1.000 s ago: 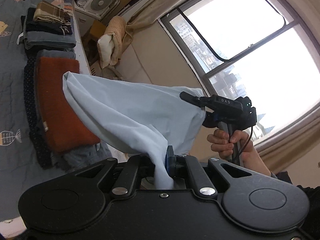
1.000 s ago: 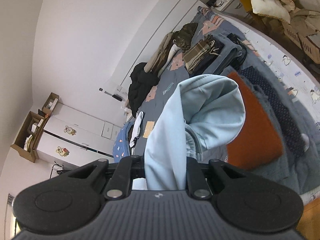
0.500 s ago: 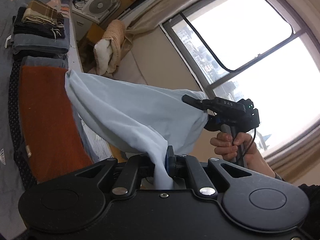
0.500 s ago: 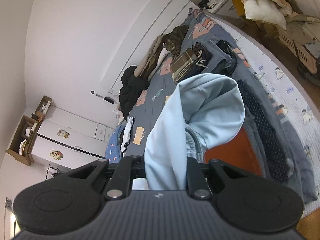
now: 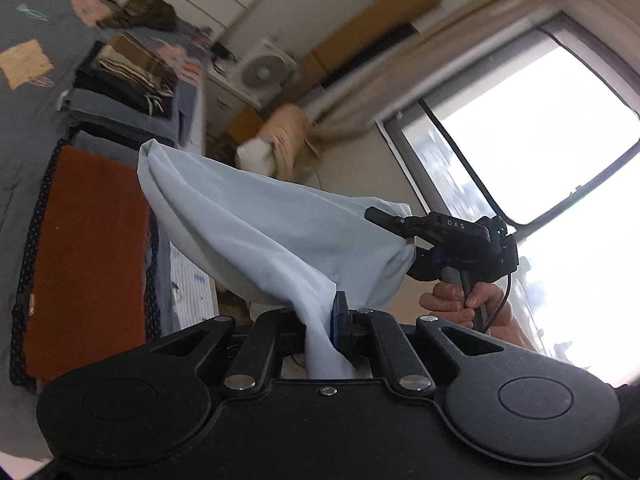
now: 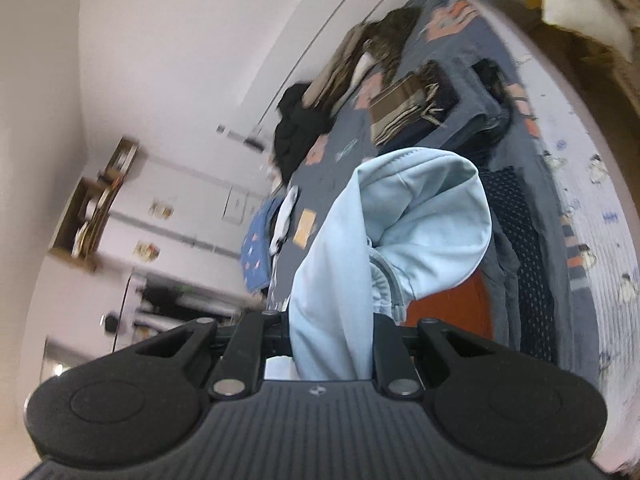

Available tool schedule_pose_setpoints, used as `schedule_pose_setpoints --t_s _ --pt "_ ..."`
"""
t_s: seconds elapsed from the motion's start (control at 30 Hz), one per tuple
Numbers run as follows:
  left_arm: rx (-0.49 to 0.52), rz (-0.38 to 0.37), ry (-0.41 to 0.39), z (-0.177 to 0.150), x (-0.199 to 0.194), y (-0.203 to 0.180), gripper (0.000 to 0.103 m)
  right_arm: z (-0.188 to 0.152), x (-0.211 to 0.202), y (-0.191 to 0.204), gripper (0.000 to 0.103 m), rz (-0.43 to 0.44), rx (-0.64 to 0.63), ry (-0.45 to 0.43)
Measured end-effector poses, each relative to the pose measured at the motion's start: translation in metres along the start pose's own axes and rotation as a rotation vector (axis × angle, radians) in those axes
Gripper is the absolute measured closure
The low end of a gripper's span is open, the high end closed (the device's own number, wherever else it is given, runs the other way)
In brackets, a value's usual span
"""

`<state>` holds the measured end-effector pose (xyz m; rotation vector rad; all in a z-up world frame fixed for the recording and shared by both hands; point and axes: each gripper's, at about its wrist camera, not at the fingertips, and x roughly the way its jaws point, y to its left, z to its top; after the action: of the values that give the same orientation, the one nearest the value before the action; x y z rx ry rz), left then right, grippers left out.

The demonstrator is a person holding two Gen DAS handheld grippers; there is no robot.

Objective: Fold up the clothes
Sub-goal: 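Lift the folded garment with both grippers and carry it to the clothes stack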

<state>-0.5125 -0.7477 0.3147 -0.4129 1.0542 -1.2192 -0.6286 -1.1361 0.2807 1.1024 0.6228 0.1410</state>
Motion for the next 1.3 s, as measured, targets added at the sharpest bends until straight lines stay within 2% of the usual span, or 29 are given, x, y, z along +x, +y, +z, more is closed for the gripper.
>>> schedule_pose_setpoints --t_s 0.13,0.4,0.53,0.7,0.83,0.93,1.13,1.3 --pt "-0.021 0.020 -0.029 -0.002 0.008 -0.007 0.097 0.016 -0.002 0.000 0.089 0.008 -0.019 0.043" --pt "0.005 -0.033 -0.041 0.017 0.011 0.004 0.097 0.027 0.003 0.012 0.089 -0.029 -0.035 0.037" --pt "-0.005 -0.026 -0.044 0.022 0.016 0.007 0.097 0.032 0.007 0.015 0.089 -0.040 -0.036 0.040" --pt "-0.033 -0.001 -0.064 0.030 0.036 0.013 0.097 0.056 0.017 0.006 0.089 -0.028 -0.032 0.063" --pt "-0.063 0.046 -0.089 0.040 0.065 0.012 0.097 0.090 0.029 -0.012 0.089 -0.008 -0.045 0.109" --pt "-0.086 0.108 -0.123 0.050 0.094 0.006 0.097 0.125 0.042 -0.029 0.089 0.019 -0.056 0.164" --pt "-0.191 0.247 -0.223 0.082 0.156 -0.021 0.097 0.214 0.072 -0.060 0.089 0.076 -0.095 0.310" --pt "-0.230 0.300 -0.274 0.117 0.198 -0.036 0.097 0.279 0.086 -0.070 0.089 0.097 -0.136 0.398"
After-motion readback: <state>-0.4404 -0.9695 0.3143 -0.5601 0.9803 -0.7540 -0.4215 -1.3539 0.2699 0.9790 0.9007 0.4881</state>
